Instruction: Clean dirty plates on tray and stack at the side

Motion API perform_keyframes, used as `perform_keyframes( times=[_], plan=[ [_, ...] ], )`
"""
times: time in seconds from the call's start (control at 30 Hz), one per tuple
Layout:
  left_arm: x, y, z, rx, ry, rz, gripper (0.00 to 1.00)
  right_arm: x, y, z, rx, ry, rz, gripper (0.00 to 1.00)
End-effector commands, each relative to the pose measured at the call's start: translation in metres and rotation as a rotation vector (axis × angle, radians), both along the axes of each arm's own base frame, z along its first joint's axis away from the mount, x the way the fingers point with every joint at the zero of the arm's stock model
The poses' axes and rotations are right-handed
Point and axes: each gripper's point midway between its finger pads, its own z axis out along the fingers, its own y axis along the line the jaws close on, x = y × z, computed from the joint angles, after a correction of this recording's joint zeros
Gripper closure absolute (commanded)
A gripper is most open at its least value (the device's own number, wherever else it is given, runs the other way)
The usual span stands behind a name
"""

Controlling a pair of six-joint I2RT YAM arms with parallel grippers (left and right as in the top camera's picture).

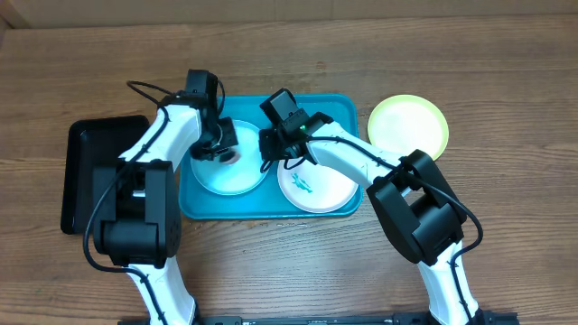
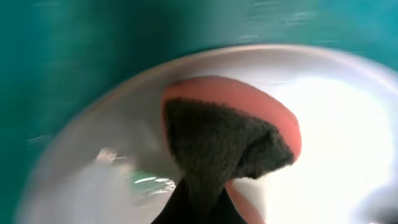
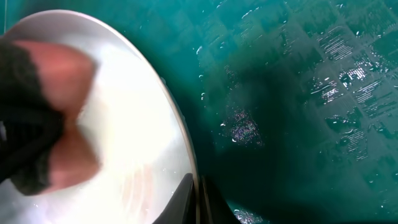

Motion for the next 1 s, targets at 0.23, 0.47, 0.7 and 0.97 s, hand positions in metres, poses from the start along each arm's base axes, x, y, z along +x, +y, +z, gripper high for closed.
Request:
perform_keyframes(
  times=[0.23, 0.47, 0.7, 0.97],
  plan=[
    [-0.021, 0.109, 0.03, 0.571, 0.142, 0.06, 0.96, 0.014, -0.018, -0.006, -0.016, 0.001, -0.039, 0.96],
    [0.011, 0.068, 0.054, 0.308, 0.056, 0.064, 0.96, 0.015, -0.013, -0.004, 0.004, -0.009, -0.013, 0.96],
    [0.033, 0.041, 0.122, 0.106, -0.121, 0.051, 0.96, 0.023, -0.005, 0.01, 0.018, -0.076, 0.057, 0.96],
    [-0.018, 0.102, 0.222, 0.131, -0.274, 0.193, 0.96, 0.037, -0.012, 0.063, -0.197, -0.361, 0.107, 0.96]
  ],
)
